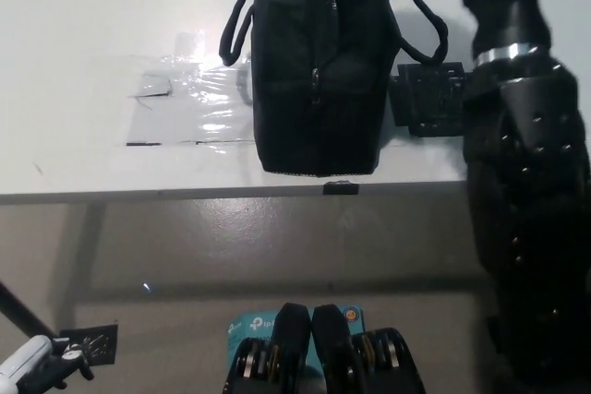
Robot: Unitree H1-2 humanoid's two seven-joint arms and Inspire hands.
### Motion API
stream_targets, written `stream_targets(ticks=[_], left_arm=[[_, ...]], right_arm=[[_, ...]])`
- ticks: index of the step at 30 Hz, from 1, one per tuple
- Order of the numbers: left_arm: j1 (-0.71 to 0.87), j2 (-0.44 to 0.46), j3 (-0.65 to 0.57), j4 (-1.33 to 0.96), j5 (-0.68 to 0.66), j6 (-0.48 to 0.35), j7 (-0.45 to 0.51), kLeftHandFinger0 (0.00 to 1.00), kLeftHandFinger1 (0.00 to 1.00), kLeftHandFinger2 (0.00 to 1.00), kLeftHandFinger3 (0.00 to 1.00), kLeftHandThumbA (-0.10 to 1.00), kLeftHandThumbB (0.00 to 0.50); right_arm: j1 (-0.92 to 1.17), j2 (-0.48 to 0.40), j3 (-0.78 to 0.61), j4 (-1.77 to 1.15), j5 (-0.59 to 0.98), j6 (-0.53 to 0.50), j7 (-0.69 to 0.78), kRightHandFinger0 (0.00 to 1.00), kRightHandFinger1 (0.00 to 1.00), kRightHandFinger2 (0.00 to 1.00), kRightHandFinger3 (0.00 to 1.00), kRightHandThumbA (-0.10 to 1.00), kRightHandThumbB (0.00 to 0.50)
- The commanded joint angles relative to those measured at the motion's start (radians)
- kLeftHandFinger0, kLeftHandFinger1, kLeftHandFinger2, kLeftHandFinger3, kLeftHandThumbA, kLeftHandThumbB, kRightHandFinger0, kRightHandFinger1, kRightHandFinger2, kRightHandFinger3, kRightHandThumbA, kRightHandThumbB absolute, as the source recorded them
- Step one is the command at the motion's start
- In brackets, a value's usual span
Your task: The robot uses its right hand to pick up a stack of plates kept in the middle of the desk and put it inside a bag kept next to it
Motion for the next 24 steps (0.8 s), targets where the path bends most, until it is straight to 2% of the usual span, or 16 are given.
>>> stream_targets(ticks=[1,5,8,11,17,19,20,24], left_arm=[[-0.013,0.008,0.013,-0.034,0.013,0.014,-0.015,0.74,0.85,0.95,1.0,0.77,0.192],[-0.016,0.008,0.01,-0.033,0.02,0.014,-0.017,0.73,0.84,0.95,1.0,0.75,0.169],[-0.015,0.009,0.007,-0.033,0.017,0.014,-0.01,0.72,0.83,0.94,1.0,0.75,0.196],[-0.016,0.006,0.009,-0.032,0.011,0.014,-0.008,0.72,0.84,0.95,1.0,0.75,0.194],[-0.016,0.013,-0.001,-0.029,0.016,0.014,-0.004,0.71,0.83,0.94,1.0,0.77,0.201],[-0.02,0.008,0.009,-0.031,0.02,0.014,-0.015,0.75,0.84,0.95,1.0,0.78,0.215],[-0.021,0.005,0.012,-0.034,0.025,0.014,-0.02,0.75,0.84,0.95,1.0,0.77,0.207],[-0.022,0.005,0.014,-0.037,0.033,0.014,-0.026,0.76,0.86,0.96,1.0,0.75,0.183]], right_arm=[[-0.015,-0.029,0.047,0.004,-0.165,-0.053,0.0,0.0,0.0,0.0,0.0,-0.1,0.218],[0.014,-0.041,0.069,0.011,-0.217,-0.044,-0.007,0.0,0.0,0.0,0.0,-0.1,0.226],[0.034,-0.036,0.075,0.028,-0.248,-0.069,-0.016,0.0,0.0,0.0,0.0,-0.1,0.225],[0.042,-0.038,0.089,0.049,-0.275,-0.088,-0.012,0.0,0.0,0.0,0.0,-0.1,0.236],[0.049,-0.039,0.115,0.083,-0.347,-0.135,-0.03,0.0,0.0,0.0,0.0,-0.1,0.225],[0.052,-0.031,0.112,0.093,-0.347,-0.149,-0.032,0.0,0.0,0.0,0.01,-0.1,0.225],[0.063,-0.02,0.114,0.1,-0.348,-0.153,-0.035,0.0,0.0,0.02,0.01,-0.1,0.243],[0.097,0.01,0.124,0.13,-0.369,-0.182,-0.049,0.0,0.0,0.0,0.01,-0.1,0.232]])
